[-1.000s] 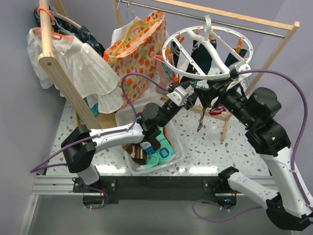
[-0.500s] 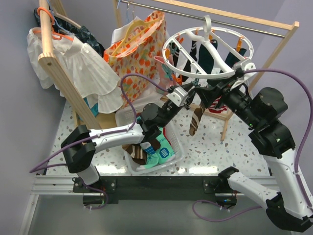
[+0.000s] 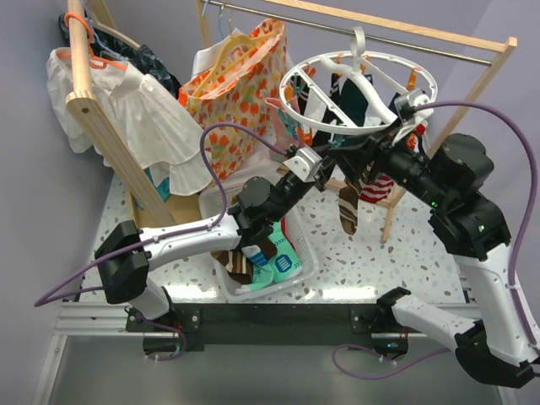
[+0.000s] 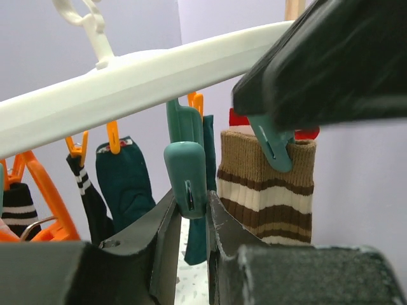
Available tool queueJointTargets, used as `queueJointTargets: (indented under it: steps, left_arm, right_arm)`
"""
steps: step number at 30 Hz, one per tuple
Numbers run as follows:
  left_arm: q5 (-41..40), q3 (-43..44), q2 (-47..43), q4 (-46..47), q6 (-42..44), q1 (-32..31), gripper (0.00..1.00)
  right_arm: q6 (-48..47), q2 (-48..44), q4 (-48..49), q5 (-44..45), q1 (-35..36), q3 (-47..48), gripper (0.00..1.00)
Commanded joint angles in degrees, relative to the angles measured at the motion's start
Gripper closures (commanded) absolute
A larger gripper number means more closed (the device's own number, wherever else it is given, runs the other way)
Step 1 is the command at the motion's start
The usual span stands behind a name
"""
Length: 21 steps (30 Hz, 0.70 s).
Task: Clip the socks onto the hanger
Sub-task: Open the clamp at the hanger.
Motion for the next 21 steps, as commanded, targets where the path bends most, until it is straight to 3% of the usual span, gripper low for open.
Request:
queueJointTargets:
  steps: [1, 13, 21]
  left_arm:
    - [-0.4, 2.3, -2.9, -3.7, -2.9, -0.5, 0.98]
    - [2.1, 1.0, -4.9, -7.0, -4.9, -0.5, 0.99]
    - [3.5, 0.9, -4.8, -7.5, -5.3, -0.6, 0.99]
  right_arm:
    - [1.5, 2.0, -3.4, 0.1, 0.1, 1.4, 0.41]
    - [0.6, 0.6, 1.5, 12.9, 0.0, -3.5, 0.42]
    - [0.8, -1.5, 3.4, 16.3, 0.0, -5.9, 0.42]
